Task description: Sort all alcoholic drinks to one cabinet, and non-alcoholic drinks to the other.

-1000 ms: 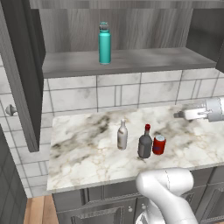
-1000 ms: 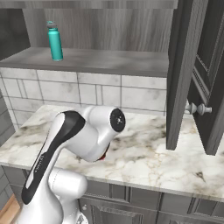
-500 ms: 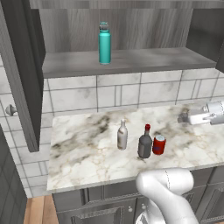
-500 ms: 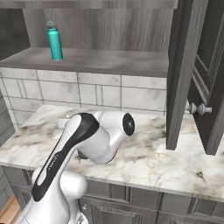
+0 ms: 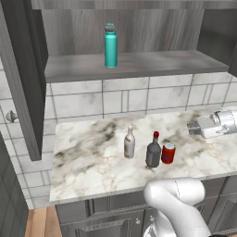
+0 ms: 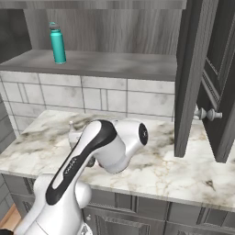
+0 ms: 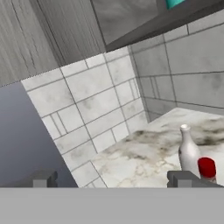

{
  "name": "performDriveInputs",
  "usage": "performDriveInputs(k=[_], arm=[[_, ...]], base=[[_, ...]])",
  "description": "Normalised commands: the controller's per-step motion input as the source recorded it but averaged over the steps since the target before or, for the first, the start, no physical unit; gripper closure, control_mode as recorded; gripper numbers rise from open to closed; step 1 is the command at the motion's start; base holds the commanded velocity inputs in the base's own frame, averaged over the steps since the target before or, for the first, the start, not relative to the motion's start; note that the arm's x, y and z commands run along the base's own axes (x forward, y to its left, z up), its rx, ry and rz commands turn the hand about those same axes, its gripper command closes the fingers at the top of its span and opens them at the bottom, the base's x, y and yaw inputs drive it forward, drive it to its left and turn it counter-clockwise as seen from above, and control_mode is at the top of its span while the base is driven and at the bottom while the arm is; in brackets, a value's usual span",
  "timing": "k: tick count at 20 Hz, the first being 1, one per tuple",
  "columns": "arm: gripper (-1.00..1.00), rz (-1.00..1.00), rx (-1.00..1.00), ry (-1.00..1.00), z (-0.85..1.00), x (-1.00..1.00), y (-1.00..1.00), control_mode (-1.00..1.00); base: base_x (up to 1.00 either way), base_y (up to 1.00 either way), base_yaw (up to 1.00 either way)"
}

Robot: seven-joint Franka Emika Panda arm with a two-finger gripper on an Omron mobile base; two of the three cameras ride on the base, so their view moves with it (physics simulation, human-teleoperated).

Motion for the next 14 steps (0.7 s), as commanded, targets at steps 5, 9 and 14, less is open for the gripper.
performDriveInputs(k=[5, 9, 14], arm=[[-1.00, 0.12, 0.00, -0.10, -0.16, 0.00, -0.06, -1.00], [-1.00, 0.09, 0.00, -0.08, -0.21, 0.00, -0.09, -1.00], [-1.00, 0.07, 0.00, -0.04, -0.26, 0.00, -0.03, -1.00]], base=[[0.00, 0.00, 0.00], [0.00, 0.00, 0.00], [0.00, 0.00, 0.00]])
